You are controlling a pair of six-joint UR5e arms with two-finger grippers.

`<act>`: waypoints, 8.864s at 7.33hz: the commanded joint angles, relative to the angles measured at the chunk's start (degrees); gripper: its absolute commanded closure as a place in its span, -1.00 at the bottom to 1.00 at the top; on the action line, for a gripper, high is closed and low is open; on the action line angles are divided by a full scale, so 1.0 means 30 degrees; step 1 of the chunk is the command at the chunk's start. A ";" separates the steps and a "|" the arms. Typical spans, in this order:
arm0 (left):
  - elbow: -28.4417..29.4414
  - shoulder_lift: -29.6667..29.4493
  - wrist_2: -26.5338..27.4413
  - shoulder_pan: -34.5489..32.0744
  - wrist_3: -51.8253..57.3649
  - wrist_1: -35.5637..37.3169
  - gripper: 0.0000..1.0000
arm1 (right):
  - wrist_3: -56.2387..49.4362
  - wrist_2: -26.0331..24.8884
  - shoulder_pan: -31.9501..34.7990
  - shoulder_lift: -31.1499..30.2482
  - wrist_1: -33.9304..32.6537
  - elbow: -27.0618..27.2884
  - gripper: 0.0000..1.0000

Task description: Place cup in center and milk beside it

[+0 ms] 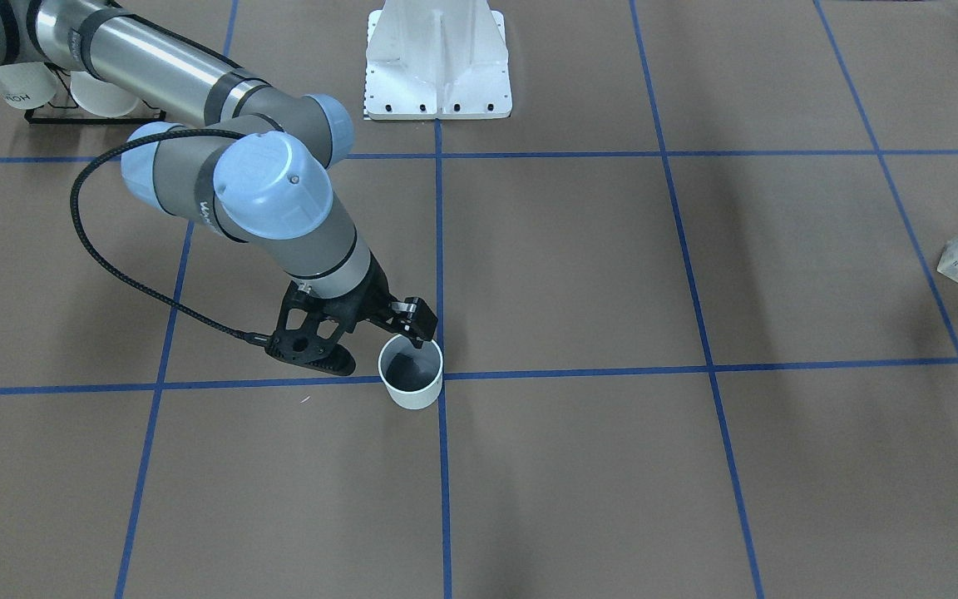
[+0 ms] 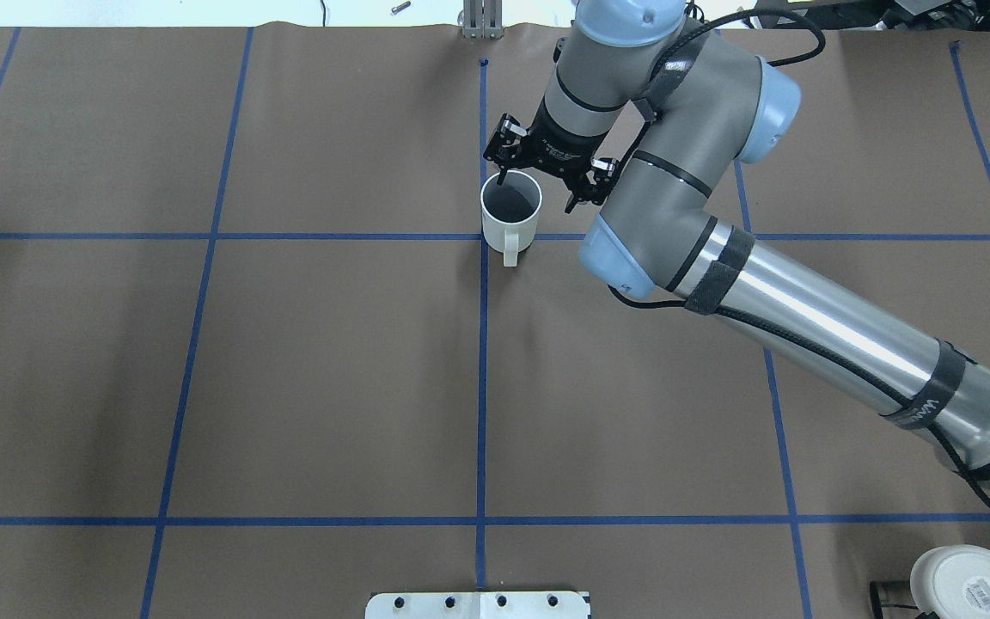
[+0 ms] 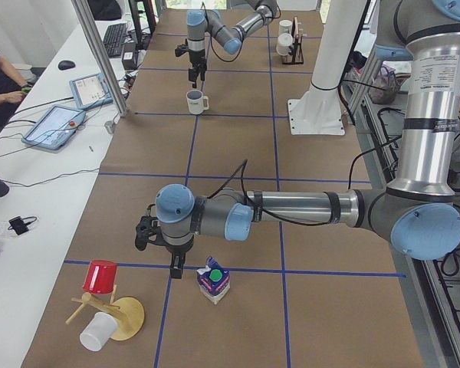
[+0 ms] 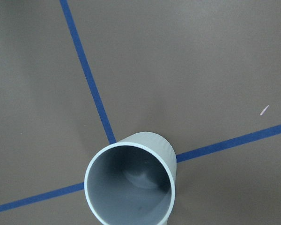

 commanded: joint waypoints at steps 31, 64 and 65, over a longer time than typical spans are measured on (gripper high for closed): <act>-0.0523 0.2589 0.0217 -0.0023 1.3232 -0.0462 -0.96 | -1.2060 0.2804 0.7147 -1.1274 -0.3310 0.7073 -1.00; -0.4068 -0.6304 -0.1007 0.3888 0.1956 1.0436 1.00 | -1.2060 0.2599 0.6913 -1.1274 -0.3281 0.6985 -1.00; -0.4069 -0.8057 -0.1100 0.5846 -0.2983 1.0378 1.00 | -1.2060 0.2599 0.6913 -1.1274 -0.3280 0.6985 -1.00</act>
